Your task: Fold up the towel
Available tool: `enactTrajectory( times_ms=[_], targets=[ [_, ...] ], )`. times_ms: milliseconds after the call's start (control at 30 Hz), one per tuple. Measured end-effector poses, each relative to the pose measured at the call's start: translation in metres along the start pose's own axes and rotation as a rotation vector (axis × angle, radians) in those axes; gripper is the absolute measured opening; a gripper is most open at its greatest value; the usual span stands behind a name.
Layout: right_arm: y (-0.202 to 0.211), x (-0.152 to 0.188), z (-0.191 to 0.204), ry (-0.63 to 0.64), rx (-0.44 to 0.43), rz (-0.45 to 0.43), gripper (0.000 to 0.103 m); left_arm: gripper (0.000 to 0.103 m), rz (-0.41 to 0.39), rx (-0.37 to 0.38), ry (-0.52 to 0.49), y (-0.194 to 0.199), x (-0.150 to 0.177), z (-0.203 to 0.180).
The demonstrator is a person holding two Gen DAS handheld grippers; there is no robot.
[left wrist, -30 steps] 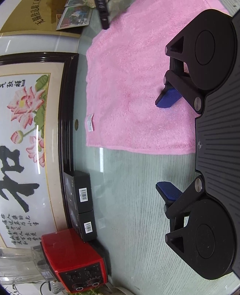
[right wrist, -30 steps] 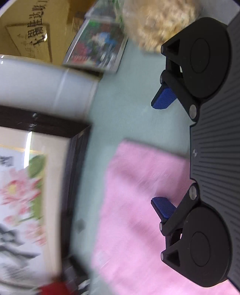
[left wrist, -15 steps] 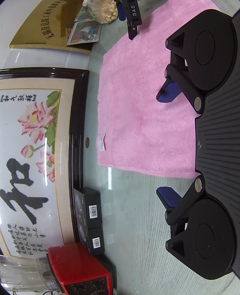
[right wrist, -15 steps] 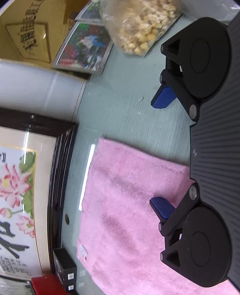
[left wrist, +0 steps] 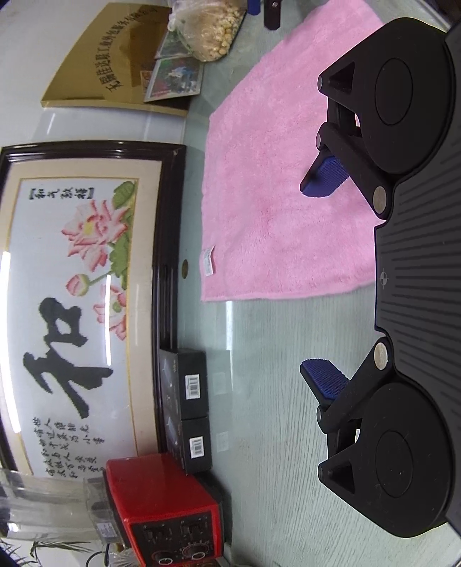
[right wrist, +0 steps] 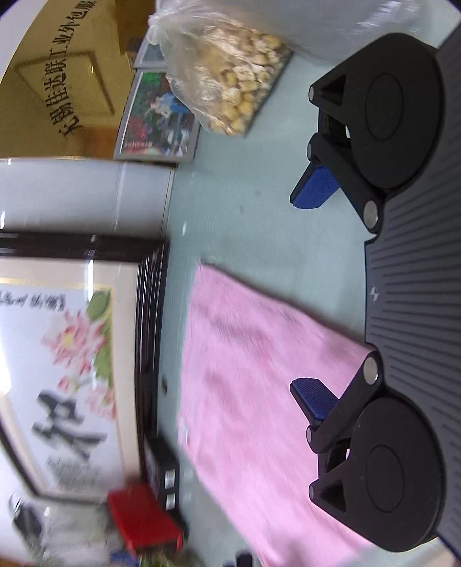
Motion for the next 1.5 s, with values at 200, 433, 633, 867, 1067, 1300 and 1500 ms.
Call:
enactTrajectory(
  times_ms=[200,433,633,867,1067,1300,1500],
  targets=[
    [0.035,0.026,0.019,-0.044,-0.145,-0.075,0.102,0.099,-0.029,0.067,0.002,0.028,0.018,-0.001],
    [0.038,0.058,0.03,-0.051,-0.143,-0.094,0.101,0.099,0.029,0.117,0.043,0.03,0.042,-0.014],
    [0.035,0.065,0.048,0.042,-0.073,-0.107,0.095,0.095,0.041,0.152,0.081,0.024,0.04,-0.025],
    [0.032,0.071,0.068,0.116,-0.057,-0.149,0.087,0.081,0.036,0.159,0.042,0.019,0.042,-0.042],
    [0.034,0.073,0.071,0.111,-0.066,-0.188,0.061,0.07,0.031,0.128,0.018,0.017,0.043,-0.047],
    [0.04,0.075,0.065,0.077,-0.058,-0.209,0.037,0.027,0.024,0.1,0.018,0.015,0.043,-0.045],
    [0.043,0.078,0.063,0.058,-0.052,-0.224,0.011,0.009,0.004,0.113,0.052,0.015,0.041,-0.044]
  ],
)
Point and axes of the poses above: each gripper's, at about its wrist camera, not at the fingertips, and y roughly against the way its jaws point, z to its left, x to its underside, the point moved 9 cm from there along -y, roughly the way its jaws point, and after that the axes turned 2 degrees about z, right-handed, at the moved point
